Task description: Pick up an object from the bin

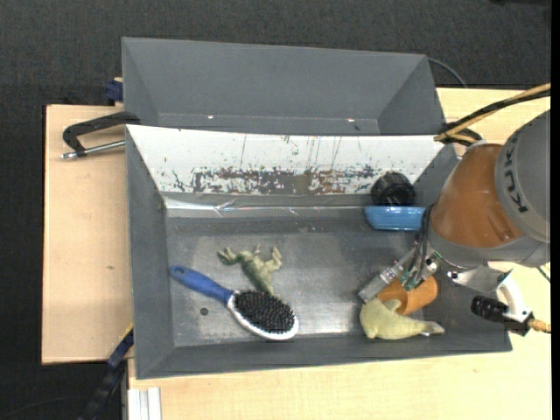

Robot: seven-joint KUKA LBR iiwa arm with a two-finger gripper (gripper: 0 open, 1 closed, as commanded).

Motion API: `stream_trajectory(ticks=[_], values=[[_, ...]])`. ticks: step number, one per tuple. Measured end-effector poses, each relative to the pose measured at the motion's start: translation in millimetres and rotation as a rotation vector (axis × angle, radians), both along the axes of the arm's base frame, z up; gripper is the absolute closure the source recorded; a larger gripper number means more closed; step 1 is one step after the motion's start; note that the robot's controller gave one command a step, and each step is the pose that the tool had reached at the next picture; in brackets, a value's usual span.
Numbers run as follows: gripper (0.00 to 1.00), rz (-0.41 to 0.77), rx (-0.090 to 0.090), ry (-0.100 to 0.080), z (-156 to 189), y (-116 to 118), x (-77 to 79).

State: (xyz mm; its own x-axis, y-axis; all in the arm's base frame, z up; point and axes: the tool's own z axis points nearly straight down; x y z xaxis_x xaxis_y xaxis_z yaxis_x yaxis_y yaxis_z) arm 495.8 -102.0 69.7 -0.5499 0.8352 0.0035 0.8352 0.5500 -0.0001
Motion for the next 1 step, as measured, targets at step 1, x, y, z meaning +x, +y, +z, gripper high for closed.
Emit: stream_trajectory(ticks=[1], values=[[0.0, -0.12, 0.002, -0.005, 0.8, -20.7, 0.1]])
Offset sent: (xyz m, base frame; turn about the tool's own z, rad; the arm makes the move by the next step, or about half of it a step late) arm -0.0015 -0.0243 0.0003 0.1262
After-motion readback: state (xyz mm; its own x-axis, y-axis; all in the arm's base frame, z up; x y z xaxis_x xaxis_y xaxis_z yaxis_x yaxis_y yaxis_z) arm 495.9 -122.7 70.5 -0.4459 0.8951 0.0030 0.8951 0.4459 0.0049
